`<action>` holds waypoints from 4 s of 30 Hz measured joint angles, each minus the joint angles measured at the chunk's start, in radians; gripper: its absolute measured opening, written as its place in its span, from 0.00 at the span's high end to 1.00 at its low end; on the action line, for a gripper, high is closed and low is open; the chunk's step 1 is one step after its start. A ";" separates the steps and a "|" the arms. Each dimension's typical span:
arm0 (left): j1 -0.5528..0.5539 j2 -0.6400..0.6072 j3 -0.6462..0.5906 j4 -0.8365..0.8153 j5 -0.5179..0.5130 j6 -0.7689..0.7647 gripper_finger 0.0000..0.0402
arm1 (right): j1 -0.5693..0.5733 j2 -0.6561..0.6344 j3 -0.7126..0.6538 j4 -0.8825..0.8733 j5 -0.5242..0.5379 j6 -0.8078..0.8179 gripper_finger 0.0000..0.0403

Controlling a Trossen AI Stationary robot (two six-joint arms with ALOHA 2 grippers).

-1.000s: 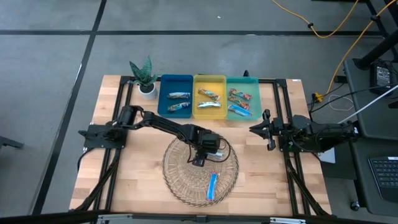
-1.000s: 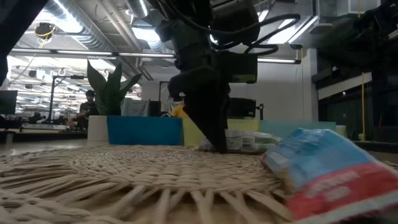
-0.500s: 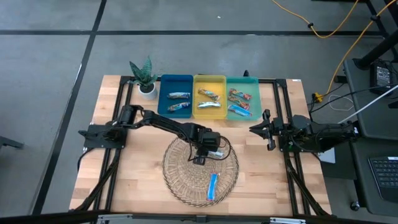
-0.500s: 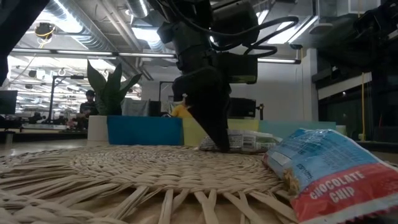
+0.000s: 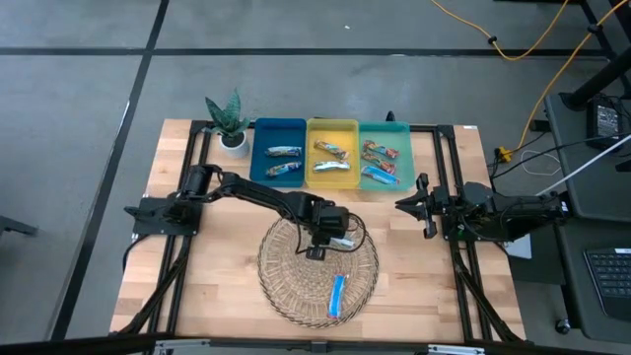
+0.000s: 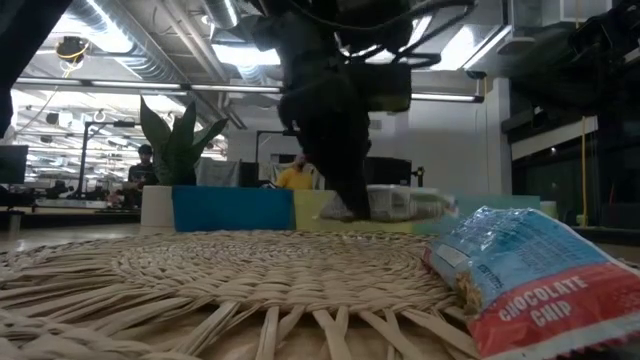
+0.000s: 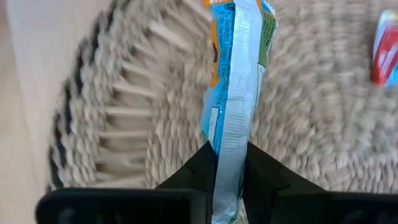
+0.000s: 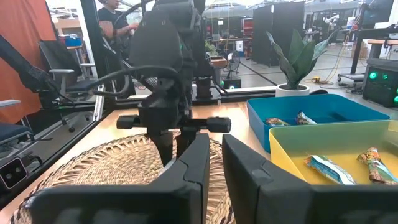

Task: Pick and place Granola Bars by type
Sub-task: Put the yellow granola bar into the yellow bin

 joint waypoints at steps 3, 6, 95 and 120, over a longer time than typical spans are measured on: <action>0.000 -0.007 0.030 -0.015 -0.002 0.003 0.89 | 0.000 0.000 0.000 0.000 0.000 0.000 0.88; 0.000 -0.014 0.066 -0.012 -0.003 0.008 0.90 | 0.000 0.000 0.000 0.000 0.000 0.000 0.88; 0.675 -0.002 0.779 -0.338 -0.075 0.369 0.91 | 0.000 0.000 0.000 -0.001 -0.008 0.000 0.88; 0.659 0.245 0.779 -0.497 0.012 0.359 0.91 | 0.000 0.000 0.000 -0.001 -0.008 0.000 0.88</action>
